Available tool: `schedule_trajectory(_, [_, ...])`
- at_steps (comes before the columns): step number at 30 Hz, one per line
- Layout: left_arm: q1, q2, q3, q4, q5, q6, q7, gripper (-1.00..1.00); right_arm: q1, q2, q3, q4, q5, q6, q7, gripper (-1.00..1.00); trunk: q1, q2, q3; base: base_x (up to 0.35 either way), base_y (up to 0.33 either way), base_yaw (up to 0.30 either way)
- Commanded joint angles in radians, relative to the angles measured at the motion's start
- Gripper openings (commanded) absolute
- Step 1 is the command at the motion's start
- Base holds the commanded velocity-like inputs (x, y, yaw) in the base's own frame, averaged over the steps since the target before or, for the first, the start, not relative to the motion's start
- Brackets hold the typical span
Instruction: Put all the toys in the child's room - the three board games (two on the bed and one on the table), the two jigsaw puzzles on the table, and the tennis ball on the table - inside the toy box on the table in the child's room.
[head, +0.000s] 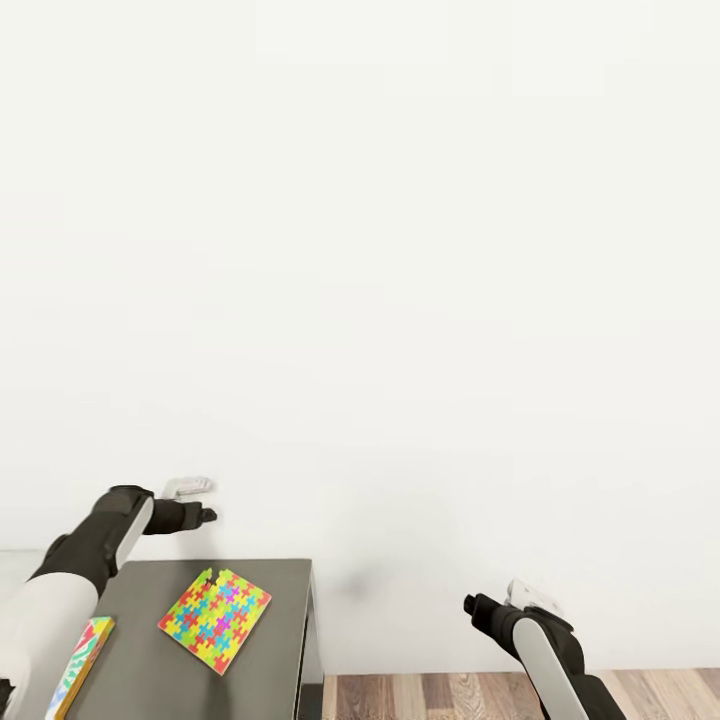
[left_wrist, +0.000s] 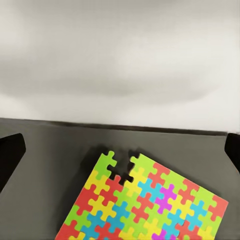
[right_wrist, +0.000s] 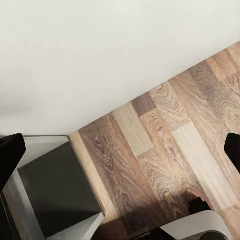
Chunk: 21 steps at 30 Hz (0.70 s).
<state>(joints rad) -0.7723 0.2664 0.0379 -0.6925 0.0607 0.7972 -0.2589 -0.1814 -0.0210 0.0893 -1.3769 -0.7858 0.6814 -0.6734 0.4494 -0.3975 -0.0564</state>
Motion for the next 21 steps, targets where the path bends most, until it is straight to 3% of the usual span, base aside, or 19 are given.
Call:
schedule_trajectory(1, [-0.001,-0.002,-0.006,-0.001,0.006,0.007,0.001,1.00,-0.002,-0.001,0.002,-0.003,-0.009,0.002,-0.011,1.00,0.001,-0.002,-0.004,0.000,0.000,0.000])
schedule_trajectory(8, [-0.001,-0.005,-0.056,-0.001,0.007,0.010,0.001,1.00,-0.003,0.000,0.000,-0.023,-0.009,0.009,-0.011,1.00,0.001,-0.002,-0.015,0.000,0.000,0.000])
schedule_trajectory(21, [-0.001,-0.006,-0.070,-0.001,0.007,0.009,-0.005,1.00,-0.003,0.000,0.000,-0.028,-0.012,0.012,-0.012,1.00,0.001,-0.002,-0.037,0.000,0.000,0.000])
